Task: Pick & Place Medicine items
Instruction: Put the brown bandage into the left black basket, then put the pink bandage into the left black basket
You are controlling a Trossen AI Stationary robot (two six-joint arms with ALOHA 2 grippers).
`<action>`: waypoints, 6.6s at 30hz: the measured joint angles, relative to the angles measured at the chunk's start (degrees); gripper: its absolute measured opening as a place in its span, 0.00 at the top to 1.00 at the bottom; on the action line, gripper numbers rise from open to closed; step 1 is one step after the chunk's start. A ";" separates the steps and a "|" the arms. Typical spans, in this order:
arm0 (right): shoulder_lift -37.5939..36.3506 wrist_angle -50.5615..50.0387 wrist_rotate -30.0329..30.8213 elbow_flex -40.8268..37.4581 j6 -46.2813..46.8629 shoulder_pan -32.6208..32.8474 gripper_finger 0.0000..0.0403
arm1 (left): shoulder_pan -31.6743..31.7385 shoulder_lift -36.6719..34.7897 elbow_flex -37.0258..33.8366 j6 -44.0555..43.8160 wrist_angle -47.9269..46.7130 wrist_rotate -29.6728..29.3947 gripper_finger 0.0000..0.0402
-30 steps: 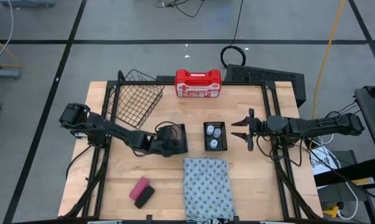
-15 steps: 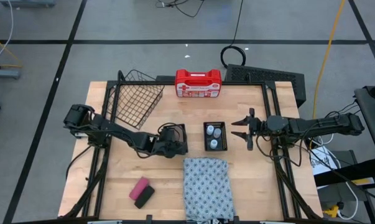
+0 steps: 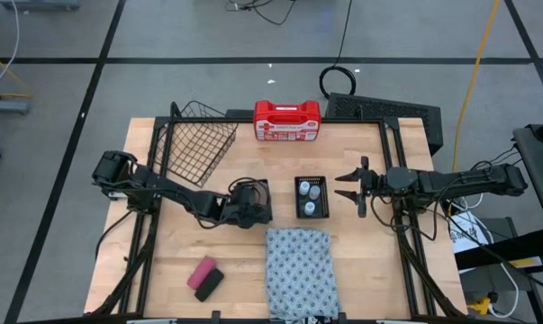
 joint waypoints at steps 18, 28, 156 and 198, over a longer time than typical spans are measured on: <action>0.00 -0.02 -0.02 0.00 -0.03 -0.01 0.58 | 1.54 -1.23 0.00 11.24 -0.12 2.26 0.44; 0.02 -0.02 -0.04 0.00 0.06 -0.01 0.58 | 3.74 -9.85 0.00 20.50 -0.30 7.85 0.44; 0.17 2.99 4.15 -2.53 -2.61 -0.01 0.58 | -26.99 2.21 6.27 -5.34 -34.04 11.92 0.44; 0.17 2.99 4.15 -2.54 -2.61 -0.01 0.58 | -9.36 2.10 6.34 31.94 10.29 11.31 0.44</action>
